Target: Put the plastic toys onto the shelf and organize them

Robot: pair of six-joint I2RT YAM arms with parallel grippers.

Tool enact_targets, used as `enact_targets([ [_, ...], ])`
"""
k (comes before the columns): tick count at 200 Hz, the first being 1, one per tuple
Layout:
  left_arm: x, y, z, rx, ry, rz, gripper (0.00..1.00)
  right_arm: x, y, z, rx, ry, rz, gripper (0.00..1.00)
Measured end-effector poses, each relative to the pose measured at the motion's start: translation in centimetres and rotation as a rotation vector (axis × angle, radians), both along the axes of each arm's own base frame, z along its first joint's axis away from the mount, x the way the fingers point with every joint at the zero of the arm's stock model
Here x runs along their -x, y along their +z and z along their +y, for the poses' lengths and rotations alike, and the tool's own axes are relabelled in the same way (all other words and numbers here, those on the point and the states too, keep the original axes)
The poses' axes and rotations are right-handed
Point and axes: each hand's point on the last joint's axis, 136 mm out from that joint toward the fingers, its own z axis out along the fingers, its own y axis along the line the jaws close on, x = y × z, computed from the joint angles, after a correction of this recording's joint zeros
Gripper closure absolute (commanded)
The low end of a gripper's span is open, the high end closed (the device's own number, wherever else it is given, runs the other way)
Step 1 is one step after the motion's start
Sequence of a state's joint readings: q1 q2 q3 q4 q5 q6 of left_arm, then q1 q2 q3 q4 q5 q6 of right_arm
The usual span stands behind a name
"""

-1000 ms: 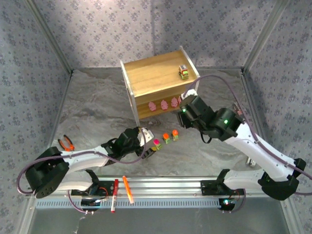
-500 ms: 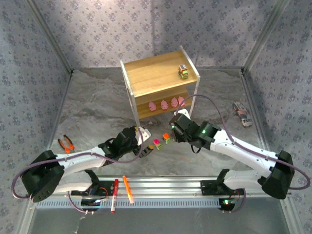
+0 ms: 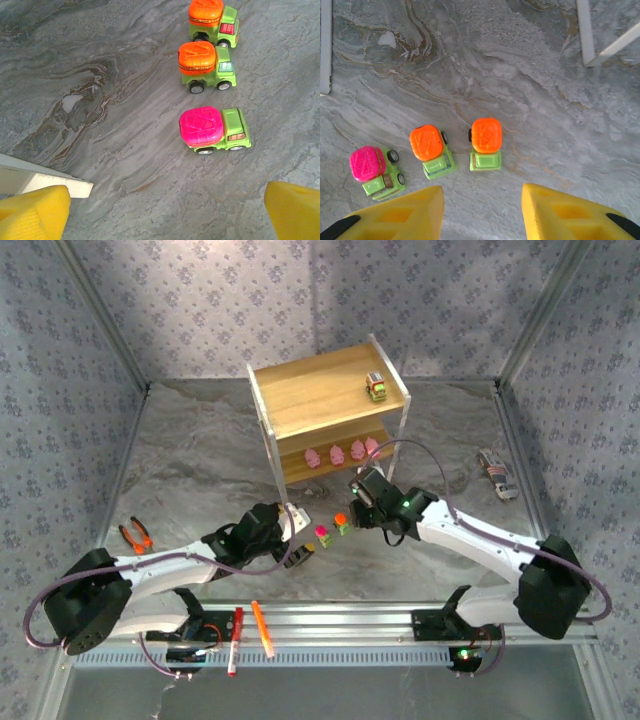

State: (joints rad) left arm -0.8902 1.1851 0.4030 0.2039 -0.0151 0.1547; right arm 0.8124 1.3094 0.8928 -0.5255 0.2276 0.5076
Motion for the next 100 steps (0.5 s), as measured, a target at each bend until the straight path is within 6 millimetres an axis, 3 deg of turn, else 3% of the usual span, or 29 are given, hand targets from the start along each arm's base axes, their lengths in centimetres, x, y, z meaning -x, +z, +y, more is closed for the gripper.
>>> enact_targets([
  [36, 0.0, -0.1, 0.0, -0.003, -0.001, 0.000, 0.00, -0.6, -1.9, 1.0, -0.002, 0.015, 0.040, 0.57],
  [100, 0.0, -0.6, 0.1, -0.017, -0.001, 0.012, 0.00, -1.9, -3.2, 0.8, -0.031, -0.005, 0.061, 0.59],
])
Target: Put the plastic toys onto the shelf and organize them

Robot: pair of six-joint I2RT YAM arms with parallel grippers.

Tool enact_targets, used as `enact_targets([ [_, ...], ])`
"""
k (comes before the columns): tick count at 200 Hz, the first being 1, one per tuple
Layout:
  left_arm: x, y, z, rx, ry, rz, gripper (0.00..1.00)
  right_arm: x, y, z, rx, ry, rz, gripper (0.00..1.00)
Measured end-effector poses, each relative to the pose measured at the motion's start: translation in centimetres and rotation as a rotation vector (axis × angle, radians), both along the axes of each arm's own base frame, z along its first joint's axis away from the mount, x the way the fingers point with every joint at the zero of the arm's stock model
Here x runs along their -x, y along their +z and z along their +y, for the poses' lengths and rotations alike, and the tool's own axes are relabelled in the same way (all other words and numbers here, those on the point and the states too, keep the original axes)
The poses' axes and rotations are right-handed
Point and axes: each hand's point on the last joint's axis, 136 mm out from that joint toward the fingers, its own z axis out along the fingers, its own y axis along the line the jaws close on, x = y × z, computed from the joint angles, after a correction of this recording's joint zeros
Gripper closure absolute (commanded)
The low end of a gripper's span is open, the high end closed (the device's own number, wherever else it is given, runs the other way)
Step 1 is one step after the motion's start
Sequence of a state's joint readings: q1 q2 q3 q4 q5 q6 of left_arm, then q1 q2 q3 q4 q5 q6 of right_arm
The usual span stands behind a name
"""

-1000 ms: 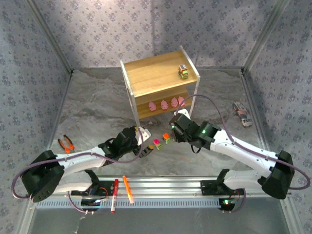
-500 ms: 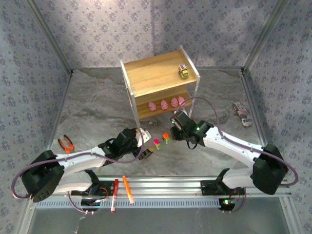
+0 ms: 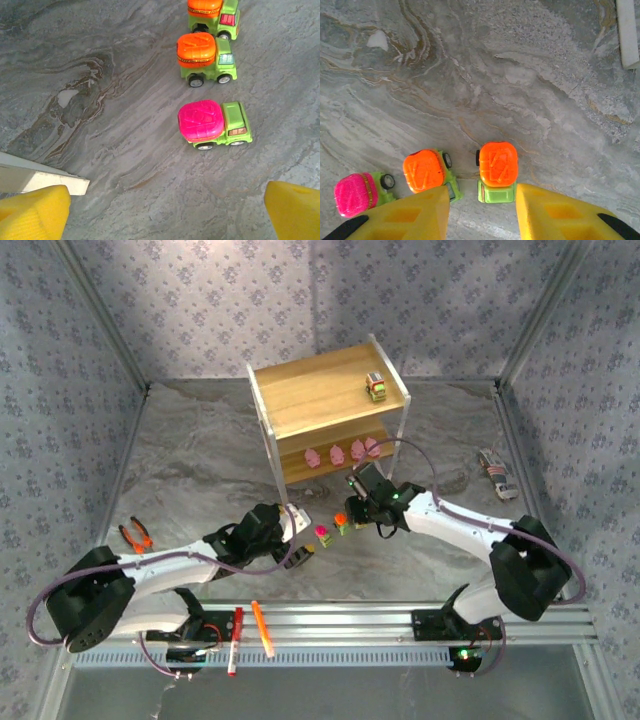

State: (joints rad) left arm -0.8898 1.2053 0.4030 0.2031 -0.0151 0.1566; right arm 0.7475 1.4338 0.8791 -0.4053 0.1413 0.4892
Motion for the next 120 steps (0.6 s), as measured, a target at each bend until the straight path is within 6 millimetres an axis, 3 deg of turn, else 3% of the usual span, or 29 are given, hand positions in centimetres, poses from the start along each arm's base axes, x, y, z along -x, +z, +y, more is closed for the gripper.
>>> enact_targets([
  [47, 0.1, -0.4, 0.1, -0.012, 0.000, 0.009, 0.01, 0.1, -2.1, 0.1, 0.015, 0.007, 0.044, 0.59],
  [120, 0.3, -0.7, 0.1, -0.018, -0.006, 0.020, 0.00, -0.3, -3.0, -0.1, 0.010, -0.003, 0.051, 0.60],
])
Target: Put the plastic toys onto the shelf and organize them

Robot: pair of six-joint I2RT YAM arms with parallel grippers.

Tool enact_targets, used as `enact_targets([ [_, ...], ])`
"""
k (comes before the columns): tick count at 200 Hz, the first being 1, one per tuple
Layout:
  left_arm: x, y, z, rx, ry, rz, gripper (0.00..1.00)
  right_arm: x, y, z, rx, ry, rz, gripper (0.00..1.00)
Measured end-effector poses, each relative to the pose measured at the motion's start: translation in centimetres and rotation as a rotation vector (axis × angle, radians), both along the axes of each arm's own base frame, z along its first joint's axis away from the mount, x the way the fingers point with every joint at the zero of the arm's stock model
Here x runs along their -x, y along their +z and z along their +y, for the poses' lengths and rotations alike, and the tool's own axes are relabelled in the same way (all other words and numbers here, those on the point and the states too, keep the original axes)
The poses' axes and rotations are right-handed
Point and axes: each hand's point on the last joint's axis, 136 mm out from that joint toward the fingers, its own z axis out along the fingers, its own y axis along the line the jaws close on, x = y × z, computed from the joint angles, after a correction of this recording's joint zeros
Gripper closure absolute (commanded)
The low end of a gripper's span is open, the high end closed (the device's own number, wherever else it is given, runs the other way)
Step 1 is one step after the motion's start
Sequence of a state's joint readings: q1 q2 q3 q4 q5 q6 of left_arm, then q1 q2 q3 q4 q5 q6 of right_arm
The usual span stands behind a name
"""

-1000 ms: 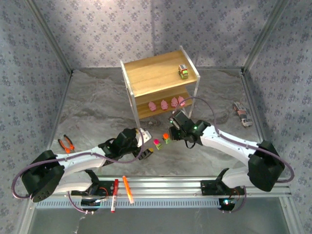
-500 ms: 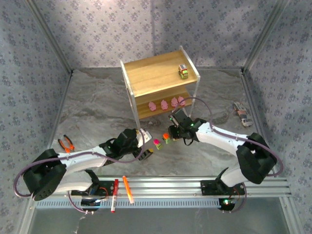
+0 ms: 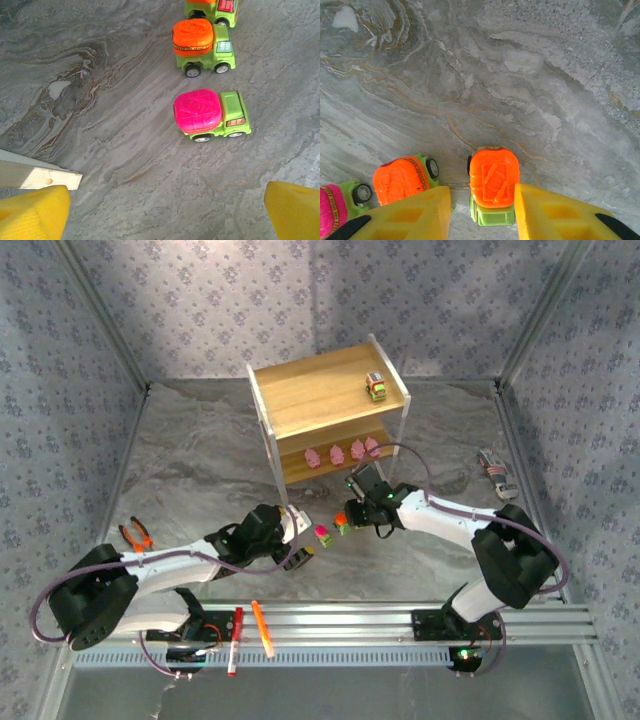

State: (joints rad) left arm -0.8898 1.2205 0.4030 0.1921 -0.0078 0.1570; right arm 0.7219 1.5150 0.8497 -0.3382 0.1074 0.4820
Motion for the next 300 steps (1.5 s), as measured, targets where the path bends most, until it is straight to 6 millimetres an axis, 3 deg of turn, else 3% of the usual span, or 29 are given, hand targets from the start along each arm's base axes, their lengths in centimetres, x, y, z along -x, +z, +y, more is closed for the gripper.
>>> enact_targets([
  [198, 0.0, -0.1, 0.0, -0.003, 0.000, 0.003, 0.00, 0.4, -2.1, -0.2, 0.015, 0.004, 0.042, 0.60],
  [300, 0.0, -0.1, 0.0, -0.003, 0.000, 0.002, 0.00, 0.2, -2.2, -0.2, 0.018, 0.005, 0.039, 0.70],
])
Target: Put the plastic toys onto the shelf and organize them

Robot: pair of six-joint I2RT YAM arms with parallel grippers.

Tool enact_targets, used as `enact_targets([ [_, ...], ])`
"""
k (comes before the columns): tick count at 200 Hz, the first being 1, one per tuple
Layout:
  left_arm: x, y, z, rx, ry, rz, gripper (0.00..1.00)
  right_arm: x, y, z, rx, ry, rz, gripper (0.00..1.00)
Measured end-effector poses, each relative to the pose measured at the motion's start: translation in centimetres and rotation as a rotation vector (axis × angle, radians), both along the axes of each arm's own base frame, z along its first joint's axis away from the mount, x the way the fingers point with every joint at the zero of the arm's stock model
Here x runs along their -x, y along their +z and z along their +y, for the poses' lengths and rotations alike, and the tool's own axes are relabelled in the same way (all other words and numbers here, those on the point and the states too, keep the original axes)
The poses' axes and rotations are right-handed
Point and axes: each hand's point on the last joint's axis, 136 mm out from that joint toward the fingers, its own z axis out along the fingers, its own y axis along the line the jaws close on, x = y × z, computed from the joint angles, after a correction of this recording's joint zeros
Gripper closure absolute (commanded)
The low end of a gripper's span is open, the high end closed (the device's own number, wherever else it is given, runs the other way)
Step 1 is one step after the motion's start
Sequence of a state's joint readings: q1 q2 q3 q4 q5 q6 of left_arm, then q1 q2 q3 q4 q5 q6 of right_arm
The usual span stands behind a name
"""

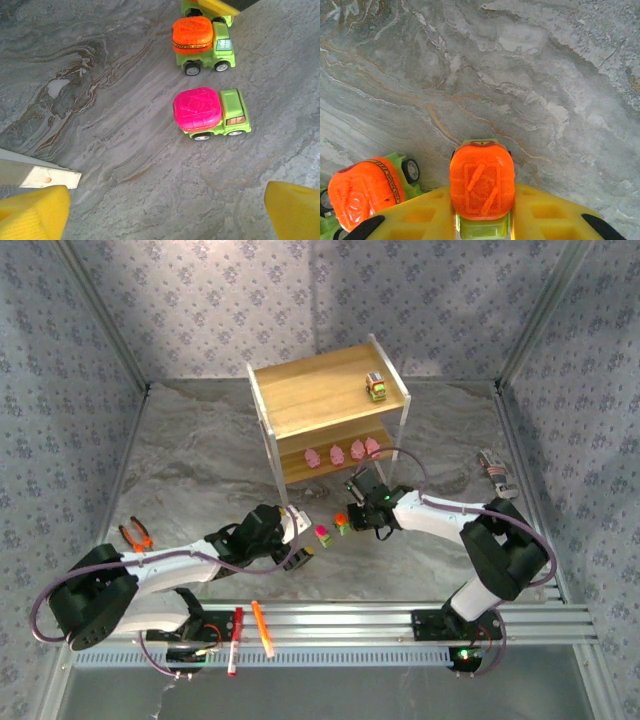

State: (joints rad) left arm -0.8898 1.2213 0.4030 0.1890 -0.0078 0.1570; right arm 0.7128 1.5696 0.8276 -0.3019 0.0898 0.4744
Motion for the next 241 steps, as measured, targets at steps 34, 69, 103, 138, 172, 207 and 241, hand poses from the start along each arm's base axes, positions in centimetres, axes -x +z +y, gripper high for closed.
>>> enact_targets([
  [34, 0.0, 0.0, 0.0, 0.000, 0.000, 0.000, 0.00, 0.1, 0.1, -0.1, 0.001, 0.000, 0.000, 0.70],
  [69, 0.0, 0.0, 0.0, 0.000, 0.000, 0.000, 0.00, 0.2, 0.5, -0.3, 0.006, 0.001, -0.003, 0.71],
  [103, 0.0, 0.1, 0.0, 0.003, 0.000, -0.002, 0.01, 0.2, 1.4, -0.6, 0.002, -0.004, -0.020, 0.71],
  [138, -0.4, 0.8, -0.5, 0.029, -0.005, -0.031, 0.00, 0.3, 2.2, -0.9, 0.003, -0.010, -0.034, 0.71],
  [172, -0.5, 1.1, -0.7, 0.048, -0.007, -0.051, 0.00, 0.4, 2.6, -1.1, 0.005, -0.012, -0.038, 0.71],
  [207, -0.5, 0.9, -0.6, 0.047, -0.007, -0.051, 0.00, 0.5, 3.0, -1.4, 0.007, -0.015, -0.046, 0.71],
  [241, -0.5, 1.4, -0.6, 0.064, -0.008, -0.065, 0.00, 0.7, 3.5, -1.6, 0.012, -0.018, -0.056, 0.71],
])
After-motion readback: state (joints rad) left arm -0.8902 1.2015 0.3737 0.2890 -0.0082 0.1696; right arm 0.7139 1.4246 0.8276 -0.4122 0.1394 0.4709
